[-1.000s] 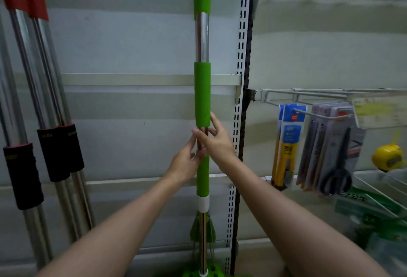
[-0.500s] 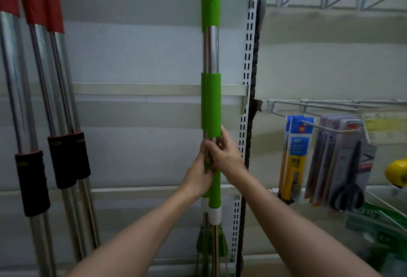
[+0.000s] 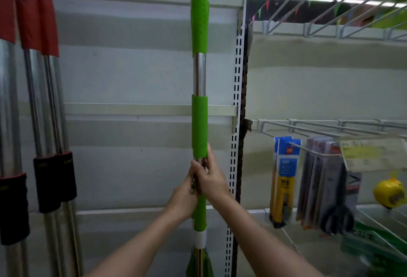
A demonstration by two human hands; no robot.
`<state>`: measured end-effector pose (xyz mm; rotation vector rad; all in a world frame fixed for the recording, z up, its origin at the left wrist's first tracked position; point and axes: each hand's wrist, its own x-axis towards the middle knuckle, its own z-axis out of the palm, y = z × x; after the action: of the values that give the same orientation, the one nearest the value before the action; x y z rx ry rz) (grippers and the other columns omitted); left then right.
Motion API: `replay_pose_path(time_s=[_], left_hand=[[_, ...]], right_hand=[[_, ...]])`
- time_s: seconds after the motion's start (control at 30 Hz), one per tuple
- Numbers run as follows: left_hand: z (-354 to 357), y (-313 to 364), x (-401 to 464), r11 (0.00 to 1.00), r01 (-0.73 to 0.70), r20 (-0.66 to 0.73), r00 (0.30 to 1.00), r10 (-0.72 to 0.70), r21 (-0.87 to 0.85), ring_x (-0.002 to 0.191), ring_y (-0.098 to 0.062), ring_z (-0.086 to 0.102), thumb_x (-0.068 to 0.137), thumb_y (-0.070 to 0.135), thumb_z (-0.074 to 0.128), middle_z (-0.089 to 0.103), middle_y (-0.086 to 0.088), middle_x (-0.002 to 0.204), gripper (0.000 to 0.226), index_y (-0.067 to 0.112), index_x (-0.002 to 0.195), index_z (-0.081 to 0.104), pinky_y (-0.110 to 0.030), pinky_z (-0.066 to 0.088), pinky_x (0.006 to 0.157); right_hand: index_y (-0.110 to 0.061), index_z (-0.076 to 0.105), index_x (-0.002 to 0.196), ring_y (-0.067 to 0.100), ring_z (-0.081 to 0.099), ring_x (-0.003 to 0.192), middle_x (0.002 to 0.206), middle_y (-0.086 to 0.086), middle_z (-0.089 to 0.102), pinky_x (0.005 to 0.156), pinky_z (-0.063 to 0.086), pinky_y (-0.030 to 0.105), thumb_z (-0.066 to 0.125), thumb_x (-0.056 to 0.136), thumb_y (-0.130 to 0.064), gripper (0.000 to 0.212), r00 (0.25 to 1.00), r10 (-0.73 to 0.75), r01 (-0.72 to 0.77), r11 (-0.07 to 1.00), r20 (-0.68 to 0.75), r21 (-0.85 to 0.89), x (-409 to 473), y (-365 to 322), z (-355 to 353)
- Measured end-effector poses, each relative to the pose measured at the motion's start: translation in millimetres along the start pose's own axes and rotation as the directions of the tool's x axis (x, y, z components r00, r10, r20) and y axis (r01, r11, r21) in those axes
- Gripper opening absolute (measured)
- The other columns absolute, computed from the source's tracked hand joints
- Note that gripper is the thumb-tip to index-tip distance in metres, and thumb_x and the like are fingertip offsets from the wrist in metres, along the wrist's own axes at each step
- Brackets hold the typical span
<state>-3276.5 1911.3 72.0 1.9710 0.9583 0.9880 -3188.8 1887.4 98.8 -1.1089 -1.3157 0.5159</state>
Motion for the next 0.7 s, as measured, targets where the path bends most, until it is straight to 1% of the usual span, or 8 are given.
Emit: replay_pose_path(time_s=[0.1, 0.2, 0.27, 0.33, 0.43, 0.53, 0.63, 0.7], left_hand=[[2.9, 2.0, 1.1, 0.999, 0.025, 0.0, 1.0, -0.025, 0.024, 0.111, -0.025, 0.06, 0.101, 0.031, 0.036, 0.058, -0.004, 0.128, 0.051, 0.051, 0.143, 0.015, -0.039, 0.051, 0.093], [2.4, 2.2, 1.2, 1.0, 0.027, 0.004, 1.0, -0.027, -0.011, 0.117, -0.027, 0.057, 0.096, 0.038, 0.041, 0.053, -0.006, 0.136, 0.05, 0.078, 0.116, 0.018, -0.048, 0.047, 0.099], [0.4, 7.3, -0.6, 0.999, 0.041, 0.017, 0.999, -0.042, 0.016, 0.118, -0.027, 0.055, 0.097, 0.036, 0.04, 0.052, -0.005, 0.137, 0.05, 0.069, 0.126, 0.017, -0.044, 0.047, 0.098], [0.1, 10.8, -0.8, 0.996, 0.071, 0.004, 0.997, -0.071, 0.055, 0.116, -0.027, 0.056, 0.1, 0.033, 0.035, 0.054, -0.005, 0.133, 0.048, 0.045, 0.144, 0.019, -0.034, 0.048, 0.091], [-0.7, 13.1, -2.9, 0.992, 0.093, -0.015, 0.996, -0.092, 0.082, 0.113, -0.028, 0.058, 0.1, 0.029, 0.038, 0.058, -0.009, 0.129, 0.045, 0.033, 0.144, 0.028, -0.033, 0.048, 0.091], [-4.2, 9.8, -1.7, 0.994, 0.087, -0.02, 0.996, -0.086, 0.061, 0.115, -0.027, 0.058, 0.096, 0.02, 0.048, 0.057, -0.009, 0.132, 0.053, 0.035, 0.143, 0.029, -0.041, 0.049, 0.098], [-7.1, 10.6, -2.4, 0.998, 0.055, -0.008, 0.998, -0.055, 0.012, 0.12, -0.025, 0.054, 0.093, 0.012, 0.053, 0.053, -0.002, 0.133, 0.059, 0.044, 0.137, 0.031, -0.044, 0.046, 0.101], [-8.0, 13.0, -3.8, 0.998, 0.056, 0.015, 0.998, -0.056, 0.02, 0.122, -0.025, 0.052, 0.092, 0.01, 0.054, 0.052, -0.001, 0.13, 0.062, 0.036, 0.142, 0.029, -0.043, 0.045, 0.102]], right_hand=[[-0.037, 0.015, 0.151, 0.011, 0.048, 0.126, 0.138, -0.003, 0.052, 0.103, 0.042, 0.029, 0.049, 0.098, -0.019, 0.065, 1.0, 0.0, 0.0, 0.999, 0.007, -0.04, 0.0, 0.5, -1.4], [-0.038, 0.012, 0.151, 0.006, 0.045, 0.122, 0.136, -0.007, 0.049, 0.096, 0.039, 0.022, 0.048, 0.098, -0.018, 0.066, 0.999, 0.019, -0.018, 0.998, 0.029, -0.056, -1.5, -2.6, -2.0], [-0.038, 0.012, 0.151, 0.011, 0.046, 0.127, 0.139, -0.004, 0.049, 0.095, 0.039, 0.021, 0.048, 0.098, -0.018, 0.067, 0.999, 0.029, -0.027, 0.998, 0.029, -0.063, -2.9, -5.2, -1.7], [-0.038, 0.01, 0.151, 0.016, 0.046, 0.13, 0.142, -0.002, 0.048, 0.091, 0.04, 0.016, 0.049, 0.098, -0.017, 0.069, 0.998, 0.05, -0.048, 0.995, 0.023, -0.086, -1.4, -5.4, -3.2], [-0.038, 0.007, 0.151, 0.019, 0.044, 0.132, 0.144, 0.0, 0.047, 0.082, 0.039, 0.005, 0.053, 0.096, -0.017, 0.075, 0.996, 0.078, -0.072, 0.987, 0.032, -0.144, -3.4, -7.7, -6.4], [-0.037, 0.007, 0.151, 0.021, 0.044, 0.133, 0.143, 0.004, 0.048, 0.089, 0.039, 0.019, 0.057, 0.094, -0.022, 0.078, 0.994, 0.1, -0.094, 0.986, 0.034, -0.141, -5.0, -7.6, -10.6], [-0.037, 0.007, 0.152, 0.022, 0.044, 0.133, 0.145, 0.003, 0.046, 0.092, 0.039, 0.023, 0.059, 0.093, -0.026, 0.079, 0.992, 0.118, -0.109, 0.982, 0.051, -0.152, -5.1, -9.2, -13.6], [-0.037, 0.01, 0.151, 0.022, 0.043, 0.134, 0.145, 0.003, 0.046, 0.101, 0.041, 0.031, 0.059, 0.093, -0.026, 0.076, 0.99, 0.129, -0.118, 0.982, 0.064, -0.148, -4.8, -10.3, -13.7]])
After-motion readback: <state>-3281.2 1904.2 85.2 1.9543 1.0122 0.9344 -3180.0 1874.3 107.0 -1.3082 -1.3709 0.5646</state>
